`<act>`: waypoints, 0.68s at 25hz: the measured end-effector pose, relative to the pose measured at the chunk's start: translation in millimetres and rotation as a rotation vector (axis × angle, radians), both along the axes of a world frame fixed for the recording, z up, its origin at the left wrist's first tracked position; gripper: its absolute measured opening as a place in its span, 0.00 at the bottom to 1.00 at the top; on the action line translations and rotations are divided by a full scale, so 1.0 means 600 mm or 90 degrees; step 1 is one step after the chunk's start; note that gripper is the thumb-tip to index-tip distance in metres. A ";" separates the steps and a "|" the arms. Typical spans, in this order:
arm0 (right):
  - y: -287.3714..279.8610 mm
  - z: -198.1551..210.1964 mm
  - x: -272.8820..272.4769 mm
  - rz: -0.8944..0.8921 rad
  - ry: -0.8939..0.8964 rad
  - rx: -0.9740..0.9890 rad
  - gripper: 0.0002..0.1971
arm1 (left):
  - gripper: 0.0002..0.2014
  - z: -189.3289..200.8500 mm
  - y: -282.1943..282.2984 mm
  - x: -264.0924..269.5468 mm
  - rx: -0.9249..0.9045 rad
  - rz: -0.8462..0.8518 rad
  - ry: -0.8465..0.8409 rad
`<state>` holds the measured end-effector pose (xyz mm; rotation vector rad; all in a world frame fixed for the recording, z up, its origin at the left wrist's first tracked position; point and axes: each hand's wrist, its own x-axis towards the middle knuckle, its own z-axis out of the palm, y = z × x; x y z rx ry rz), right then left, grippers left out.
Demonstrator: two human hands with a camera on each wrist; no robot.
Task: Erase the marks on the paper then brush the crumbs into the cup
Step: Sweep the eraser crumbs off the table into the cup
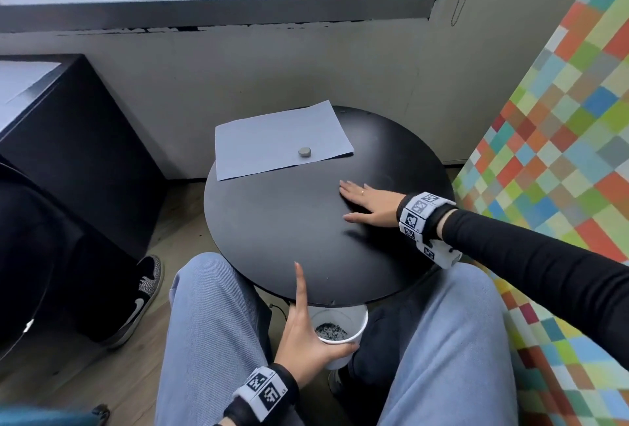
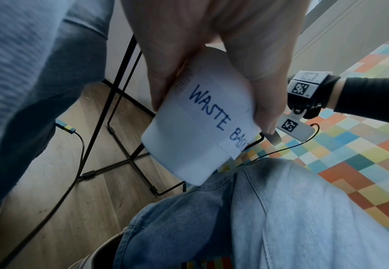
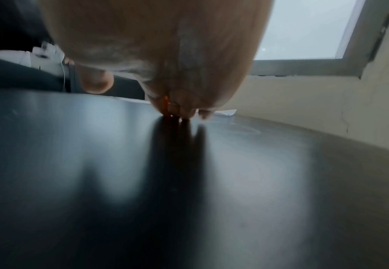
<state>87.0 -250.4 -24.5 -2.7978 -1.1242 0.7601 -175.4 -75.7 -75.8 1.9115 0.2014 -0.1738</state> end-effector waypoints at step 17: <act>0.001 -0.006 -0.139 0.239 -0.012 0.069 0.43 | 0.77 0.002 0.008 0.000 -0.002 -0.005 -0.013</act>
